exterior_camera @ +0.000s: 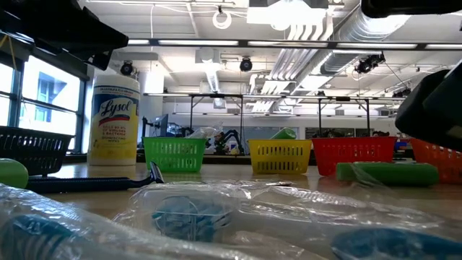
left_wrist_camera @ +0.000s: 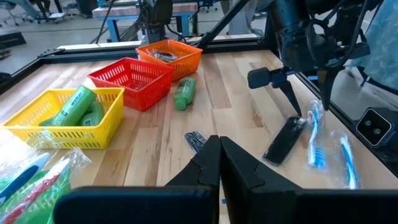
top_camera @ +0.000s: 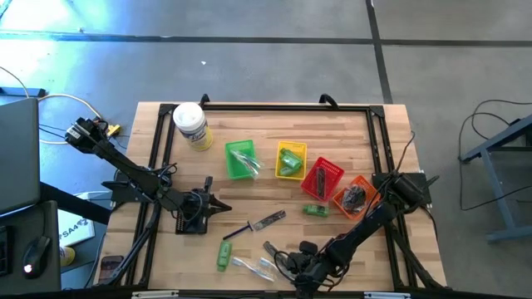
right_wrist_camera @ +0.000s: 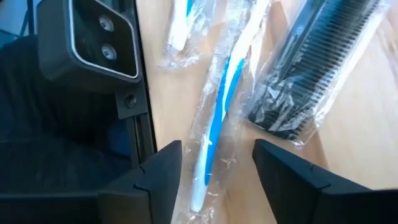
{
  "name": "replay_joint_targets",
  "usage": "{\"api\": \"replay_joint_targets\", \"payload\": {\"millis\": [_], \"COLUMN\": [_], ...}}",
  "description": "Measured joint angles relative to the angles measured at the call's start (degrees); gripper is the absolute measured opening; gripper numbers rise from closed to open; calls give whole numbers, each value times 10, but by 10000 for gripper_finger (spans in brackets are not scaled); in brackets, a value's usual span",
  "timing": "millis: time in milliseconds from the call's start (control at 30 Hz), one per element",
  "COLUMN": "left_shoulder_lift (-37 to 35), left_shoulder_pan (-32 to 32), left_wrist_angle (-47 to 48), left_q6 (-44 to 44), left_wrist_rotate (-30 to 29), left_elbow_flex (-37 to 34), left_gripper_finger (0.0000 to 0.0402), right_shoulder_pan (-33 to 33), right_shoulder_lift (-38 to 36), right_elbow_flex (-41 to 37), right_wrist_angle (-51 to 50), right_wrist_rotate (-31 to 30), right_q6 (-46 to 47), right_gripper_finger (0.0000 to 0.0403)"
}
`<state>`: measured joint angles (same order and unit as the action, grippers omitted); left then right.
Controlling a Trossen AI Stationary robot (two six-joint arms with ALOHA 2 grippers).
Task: Pick & Place Travel size toiletries
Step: Put the blue toothbrush into the green bin
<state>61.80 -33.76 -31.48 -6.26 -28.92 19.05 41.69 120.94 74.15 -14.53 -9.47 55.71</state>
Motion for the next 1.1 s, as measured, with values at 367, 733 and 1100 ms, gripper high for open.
{"api": "replay_joint_targets", "payload": {"millis": [367,733,1100], "left_shoulder_lift": [0,0,0], "left_shoulder_pan": [0,0,0], "left_wrist_angle": [0,0,-6], "left_q6": [0,0,32], "left_wrist_rotate": [-1,-2,-1], "left_elbow_flex": [0,0,0], "left_gripper_finger": [0,0,0], "right_shoulder_pan": [-2,1,-8], "right_shoulder_lift": [-3,-46,-162], "right_elbow_flex": [-2,-8,-6], "right_wrist_angle": [-26,-42,-72], "right_wrist_rotate": [-21,-28,-120], "right_q6": [41,9,-89], "right_gripper_finger": [38,28,32]}}
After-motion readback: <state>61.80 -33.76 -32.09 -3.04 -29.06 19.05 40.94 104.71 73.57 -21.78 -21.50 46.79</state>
